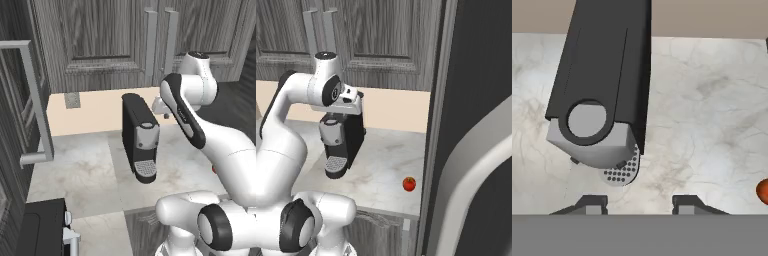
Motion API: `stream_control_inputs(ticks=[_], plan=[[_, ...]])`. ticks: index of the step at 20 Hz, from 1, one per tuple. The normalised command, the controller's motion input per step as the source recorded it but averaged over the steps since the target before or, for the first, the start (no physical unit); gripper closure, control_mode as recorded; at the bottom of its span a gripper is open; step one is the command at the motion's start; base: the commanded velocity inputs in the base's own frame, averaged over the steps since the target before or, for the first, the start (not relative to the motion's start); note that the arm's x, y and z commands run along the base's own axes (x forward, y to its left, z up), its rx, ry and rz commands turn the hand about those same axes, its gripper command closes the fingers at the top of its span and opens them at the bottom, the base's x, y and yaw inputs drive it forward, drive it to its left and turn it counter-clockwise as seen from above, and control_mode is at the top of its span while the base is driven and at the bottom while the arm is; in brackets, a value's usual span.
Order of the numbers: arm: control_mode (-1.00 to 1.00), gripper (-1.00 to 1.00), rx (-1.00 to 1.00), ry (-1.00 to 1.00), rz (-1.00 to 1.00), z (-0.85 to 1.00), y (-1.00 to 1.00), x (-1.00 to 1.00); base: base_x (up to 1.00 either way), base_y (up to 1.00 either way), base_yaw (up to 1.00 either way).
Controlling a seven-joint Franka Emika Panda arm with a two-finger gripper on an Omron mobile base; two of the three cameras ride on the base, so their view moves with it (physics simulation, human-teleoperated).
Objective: Place the apple in the correct fridge rack based on whether it is a fruit or vegetable. Finally, close the fridge door.
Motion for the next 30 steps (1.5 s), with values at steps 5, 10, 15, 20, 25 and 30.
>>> stream_control_inputs(ticks=[5,10,15,20,25,30], plan=[[-1.00,-1.00,0.00,-0.06,0.00,-0.17,-0.01,-0.41,0.00,0.00,0.00],[-1.00,-1.00,0.00,-0.13,-0.09,-0.53,-0.13,-0.81,0.00,0.00,0.00],[-1.00,-1.00,0.00,-0.01,-0.13,-0.50,-0.33,-0.82,0.00,0.00,0.00],[-1.00,-1.00,0.00,-0.02,-0.25,-0.49,-0.13,-0.07,0.00,0.00,0.00],[-1.00,-1.00,0.00,-0.10,-0.29,-0.41,-0.32,0.00,0.00,0.00,0.00],[-1.00,-1.00,0.00,-0.04,-0.29,-0.35,-0.63,0.01,0.00,0.00,0.00]])
